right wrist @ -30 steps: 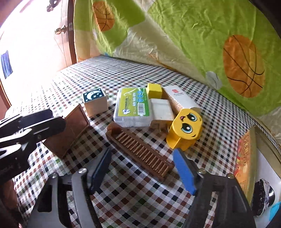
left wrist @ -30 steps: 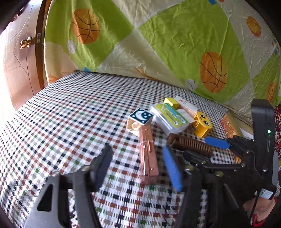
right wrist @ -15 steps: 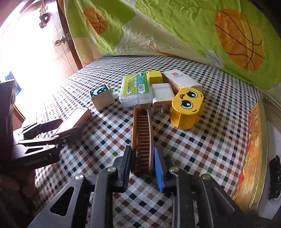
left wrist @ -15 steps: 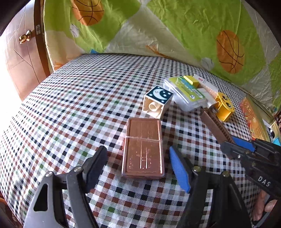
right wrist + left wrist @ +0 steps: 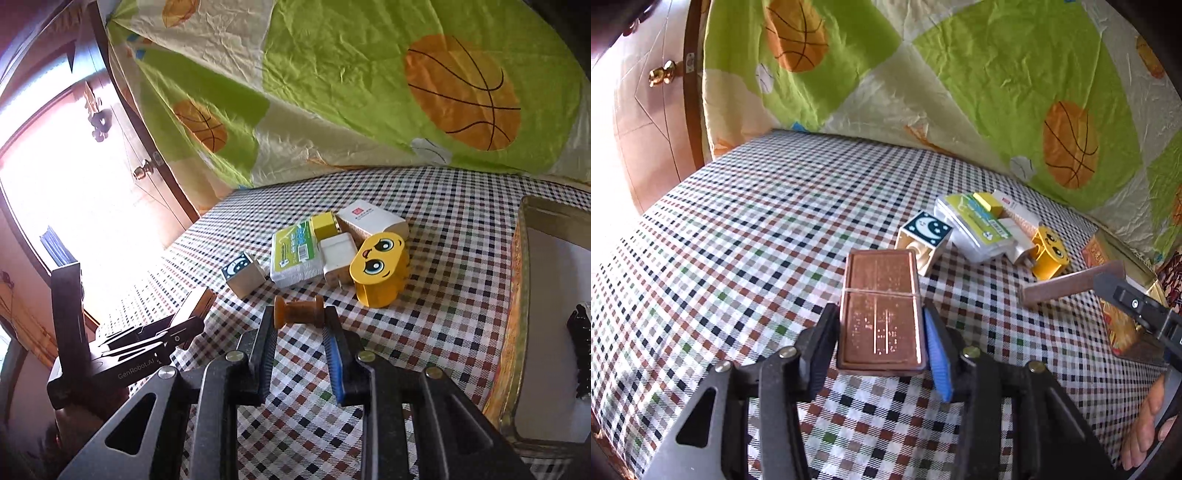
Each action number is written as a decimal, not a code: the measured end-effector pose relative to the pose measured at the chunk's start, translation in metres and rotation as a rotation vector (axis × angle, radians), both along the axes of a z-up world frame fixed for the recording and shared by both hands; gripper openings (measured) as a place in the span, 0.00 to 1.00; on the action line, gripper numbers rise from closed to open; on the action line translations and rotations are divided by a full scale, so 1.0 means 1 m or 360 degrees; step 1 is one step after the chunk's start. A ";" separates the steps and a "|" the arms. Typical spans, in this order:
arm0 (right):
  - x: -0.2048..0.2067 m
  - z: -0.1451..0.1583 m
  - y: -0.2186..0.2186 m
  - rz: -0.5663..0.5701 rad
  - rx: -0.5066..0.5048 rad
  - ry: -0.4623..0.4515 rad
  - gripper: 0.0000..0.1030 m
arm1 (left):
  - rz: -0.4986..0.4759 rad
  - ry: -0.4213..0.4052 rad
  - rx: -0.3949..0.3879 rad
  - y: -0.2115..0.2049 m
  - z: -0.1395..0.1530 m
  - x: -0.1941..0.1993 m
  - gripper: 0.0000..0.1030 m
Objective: Organize rigid objects
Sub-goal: 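Carry the copper frame and brown comb over the tin tray with both tools, then release the copper frame and brown comb into the tin tray with both tools, then move the left tool to the moon-print cube and grasp it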
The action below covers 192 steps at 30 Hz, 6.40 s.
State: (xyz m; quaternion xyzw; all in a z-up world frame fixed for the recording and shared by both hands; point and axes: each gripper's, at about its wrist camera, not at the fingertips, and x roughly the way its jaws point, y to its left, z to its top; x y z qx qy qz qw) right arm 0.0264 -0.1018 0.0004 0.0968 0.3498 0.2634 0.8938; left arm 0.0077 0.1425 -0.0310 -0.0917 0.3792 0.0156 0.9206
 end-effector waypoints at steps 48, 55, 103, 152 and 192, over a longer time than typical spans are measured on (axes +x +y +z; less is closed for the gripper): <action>-0.094 0.046 -0.268 -0.1087 -0.0175 -0.0363 0.26 | -0.0811 -0.0452 0.0216 -0.334 0.072 -0.013 0.43; -0.082 0.041 -0.279 -0.1108 -0.0196 -0.0301 0.26 | -0.0841 -0.0381 0.0202 -0.369 0.056 -0.001 0.43; -0.043 0.022 -0.288 -0.1187 0.0328 -0.0298 0.74 | -0.0642 -0.0518 0.0398 -0.359 0.037 0.020 0.99; -0.129 0.034 -0.185 -0.1755 -0.0206 -0.0825 0.86 | -0.0373 -0.0683 0.0261 -0.235 0.047 -0.023 0.99; -0.035 0.018 -0.017 -0.1121 -0.0337 -0.0553 0.86 | -0.0097 -0.0221 0.0236 -0.031 0.018 0.057 0.99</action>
